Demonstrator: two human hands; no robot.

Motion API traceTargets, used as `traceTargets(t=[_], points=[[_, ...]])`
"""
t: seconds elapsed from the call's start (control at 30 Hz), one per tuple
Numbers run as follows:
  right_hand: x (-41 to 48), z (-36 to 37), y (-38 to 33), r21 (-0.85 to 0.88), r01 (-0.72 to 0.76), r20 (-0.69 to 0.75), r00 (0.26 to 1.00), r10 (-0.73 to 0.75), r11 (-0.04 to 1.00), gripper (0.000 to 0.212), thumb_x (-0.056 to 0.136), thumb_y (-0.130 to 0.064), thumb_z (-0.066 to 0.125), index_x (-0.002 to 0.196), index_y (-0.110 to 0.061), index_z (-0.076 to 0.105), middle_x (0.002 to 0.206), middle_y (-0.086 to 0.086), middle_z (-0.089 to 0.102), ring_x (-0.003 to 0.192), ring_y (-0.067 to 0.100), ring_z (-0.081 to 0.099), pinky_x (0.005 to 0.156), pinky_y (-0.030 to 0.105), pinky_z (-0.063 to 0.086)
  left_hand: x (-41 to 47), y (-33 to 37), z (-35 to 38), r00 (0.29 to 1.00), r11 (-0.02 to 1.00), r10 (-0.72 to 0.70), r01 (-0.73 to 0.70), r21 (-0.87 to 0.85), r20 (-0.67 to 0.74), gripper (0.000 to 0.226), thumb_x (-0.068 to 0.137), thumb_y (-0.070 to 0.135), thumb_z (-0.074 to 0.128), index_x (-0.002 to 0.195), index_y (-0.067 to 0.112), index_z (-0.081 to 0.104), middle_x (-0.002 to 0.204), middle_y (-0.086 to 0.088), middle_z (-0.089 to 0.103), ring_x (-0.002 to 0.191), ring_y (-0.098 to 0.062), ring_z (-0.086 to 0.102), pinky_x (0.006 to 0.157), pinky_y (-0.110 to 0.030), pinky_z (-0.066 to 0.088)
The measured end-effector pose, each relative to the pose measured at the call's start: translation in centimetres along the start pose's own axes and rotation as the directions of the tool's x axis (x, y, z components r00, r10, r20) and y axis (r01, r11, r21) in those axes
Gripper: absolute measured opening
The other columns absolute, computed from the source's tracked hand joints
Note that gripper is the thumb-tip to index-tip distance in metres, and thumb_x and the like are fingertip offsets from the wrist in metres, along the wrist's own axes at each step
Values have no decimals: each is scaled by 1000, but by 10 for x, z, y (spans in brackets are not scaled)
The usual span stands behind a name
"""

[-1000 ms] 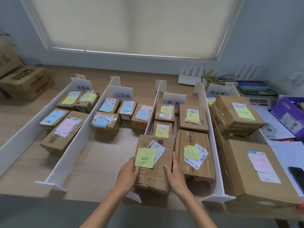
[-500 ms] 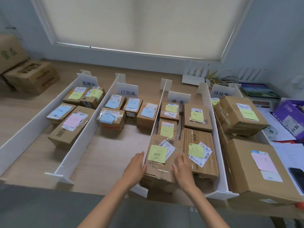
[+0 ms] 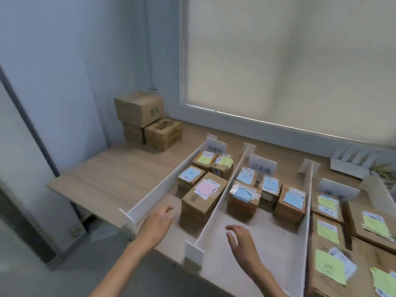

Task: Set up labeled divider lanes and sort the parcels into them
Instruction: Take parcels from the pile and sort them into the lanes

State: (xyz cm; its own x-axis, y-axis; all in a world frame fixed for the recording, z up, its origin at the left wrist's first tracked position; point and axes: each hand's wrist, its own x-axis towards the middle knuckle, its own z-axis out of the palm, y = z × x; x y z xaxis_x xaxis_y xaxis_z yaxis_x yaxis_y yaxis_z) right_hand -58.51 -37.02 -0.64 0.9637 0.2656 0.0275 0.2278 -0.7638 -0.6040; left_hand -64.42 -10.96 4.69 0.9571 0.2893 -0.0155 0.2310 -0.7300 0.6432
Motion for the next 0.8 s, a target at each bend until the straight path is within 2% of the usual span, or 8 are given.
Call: traceTargets(t=[0.13, 0.23, 0.37, 0.43, 0.53, 0.67, 0.8], points=[[24, 56, -90, 59, 107, 69, 991, -111, 992, 22, 96, -25, 50, 113, -23, 64, 116, -5, 63, 110, 10, 53, 96, 21, 40, 5, -82, -81, 982, 993, -115, 113, -19, -151, 27, 93, 17, 52, 118, 12, 61, 119, -6, 64, 108, -25, 60, 88, -29, 43], [40, 88, -140, 79, 156, 135, 977, -165, 985, 21, 96, -23, 51, 112, -20, 65, 114, -5, 63, 106, 7, 55, 95, 22, 44, 3, -124, -117, 968, 983, -177, 166, -72, -179, 28, 94, 11, 48, 120, 7, 59, 120, -9, 62, 110, -24, 57, 87, -26, 41], [70, 118, -191, 71, 180, 181, 965, -191, 981, 20, 97, -24, 48, 112, -24, 62, 117, -8, 61, 111, 6, 53, 99, 22, 42, 16, -178, -147, 944, 974, -214, 186, -131, -252, 25, 94, 11, 50, 115, 8, 62, 116, -8, 64, 105, -21, 58, 81, -23, 40], [92, 128, -210, 82, 184, 189, 962, -196, 980, 21, 97, -23, 48, 113, -21, 62, 117, -7, 61, 111, 8, 54, 96, 20, 41, 31, -198, -159, 931, 969, -231, 194, -153, -283, 24, 94, 11, 50, 114, 9, 63, 115, -7, 65, 104, -20, 59, 82, -23, 41], [138, 146, -240, 110, 197, 175, 961, -214, 974, 21, 97, -20, 49, 111, -18, 64, 114, -4, 64, 108, 10, 57, 92, 21, 42, 70, -229, -180, 923, 965, -247, 207, -163, -294, 24, 94, 13, 50, 114, 11, 63, 115, -4, 65, 105, -20, 59, 85, -26, 43], [221, 174, -284, 196, 197, 120, 968, -222, 961, 17, 96, -14, 51, 103, -16, 66, 104, -5, 65, 102, 10, 58, 89, 21, 41, 148, -261, -217, 928, 978, -201, 172, -117, -314, 26, 95, 17, 48, 117, 15, 62, 117, 1, 65, 108, -17, 59, 81, -20, 38], [308, 191, -326, 276, 110, 67, 989, -134, 955, 18, 95, -12, 51, 91, -23, 65, 94, -2, 68, 93, 17, 62, 76, 26, 41, 231, -284, -260, 948, 985, -163, 142, -93, -274, 27, 95, 18, 47, 118, 15, 60, 116, 0, 64, 110, -17, 58, 85, -20, 40]])
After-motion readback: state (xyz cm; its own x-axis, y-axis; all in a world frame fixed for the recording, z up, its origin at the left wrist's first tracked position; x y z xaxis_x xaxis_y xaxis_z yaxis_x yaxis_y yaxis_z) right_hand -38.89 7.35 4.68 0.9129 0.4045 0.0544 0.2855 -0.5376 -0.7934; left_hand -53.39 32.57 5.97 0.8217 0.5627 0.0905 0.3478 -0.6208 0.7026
